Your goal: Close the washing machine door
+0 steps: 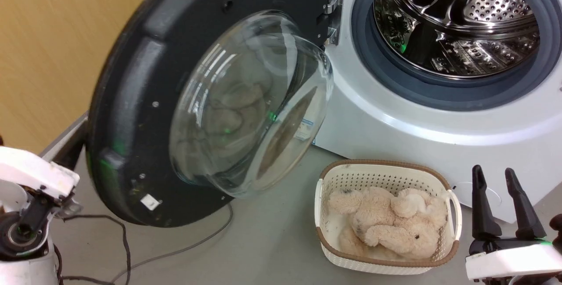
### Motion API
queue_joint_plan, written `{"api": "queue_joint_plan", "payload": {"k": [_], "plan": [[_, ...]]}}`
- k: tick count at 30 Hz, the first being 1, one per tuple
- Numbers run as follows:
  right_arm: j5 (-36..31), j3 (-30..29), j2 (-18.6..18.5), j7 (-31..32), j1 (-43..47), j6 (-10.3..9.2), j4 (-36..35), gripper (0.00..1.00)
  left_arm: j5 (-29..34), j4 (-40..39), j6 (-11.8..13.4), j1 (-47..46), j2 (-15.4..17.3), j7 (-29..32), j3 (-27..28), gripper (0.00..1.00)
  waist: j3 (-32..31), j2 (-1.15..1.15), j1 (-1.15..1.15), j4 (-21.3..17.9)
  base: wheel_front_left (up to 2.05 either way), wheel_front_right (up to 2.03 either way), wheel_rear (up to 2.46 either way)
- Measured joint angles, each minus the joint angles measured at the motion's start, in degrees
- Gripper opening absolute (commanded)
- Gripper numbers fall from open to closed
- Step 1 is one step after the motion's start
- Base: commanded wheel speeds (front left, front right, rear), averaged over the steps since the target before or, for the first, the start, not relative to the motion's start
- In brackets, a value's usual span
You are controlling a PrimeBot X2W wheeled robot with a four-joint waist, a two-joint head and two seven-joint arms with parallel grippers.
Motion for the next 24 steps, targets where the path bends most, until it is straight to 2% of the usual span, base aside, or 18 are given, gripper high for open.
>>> {"api": "queue_joint_plan", "payload": {"k": [5, 12, 18, 24], "plan": [[1.3, -0.4, 0.0, -0.7, 0.0, 0.0, 0.0, 1.0, -4.6, -2.6, -0.9, 2.7, 0.3, 5.8, -1.3, 0.0, -0.3, 0.0, 0.0, 0.9, 0.0, 0.0, 0.0], [3.1, -1.1, 0.0, -1.6, 0.1, 0.0, 0.3, 1.0, -9.5, -10.4, -1.5, 7.1, -0.9, 11.8, -4.1, 0.0, -0.7, 0.0, 0.0, 1.9, 0.0, 0.0, 0.0], [4.5, -1.8, 0.0, -2.3, 0.1, 0.0, 0.3, 1.0, -14.8, -19.5, -1.9, 11.3, -1.7, 17.3, -7.9, 0.0, -1.2, 0.0, 0.0, 1.5, 0.0, 0.0, 0.0], [5.3, -1.6, 0.1, -2.9, 0.1, 0.0, 0.5, 1.0, -20.0, -25.9, -2.3, 14.2, -3.5, 19.7, -10.9, 0.0, -1.5, 0.0, 0.0, -0.2, 0.0, 0.0, 0.0]]}}
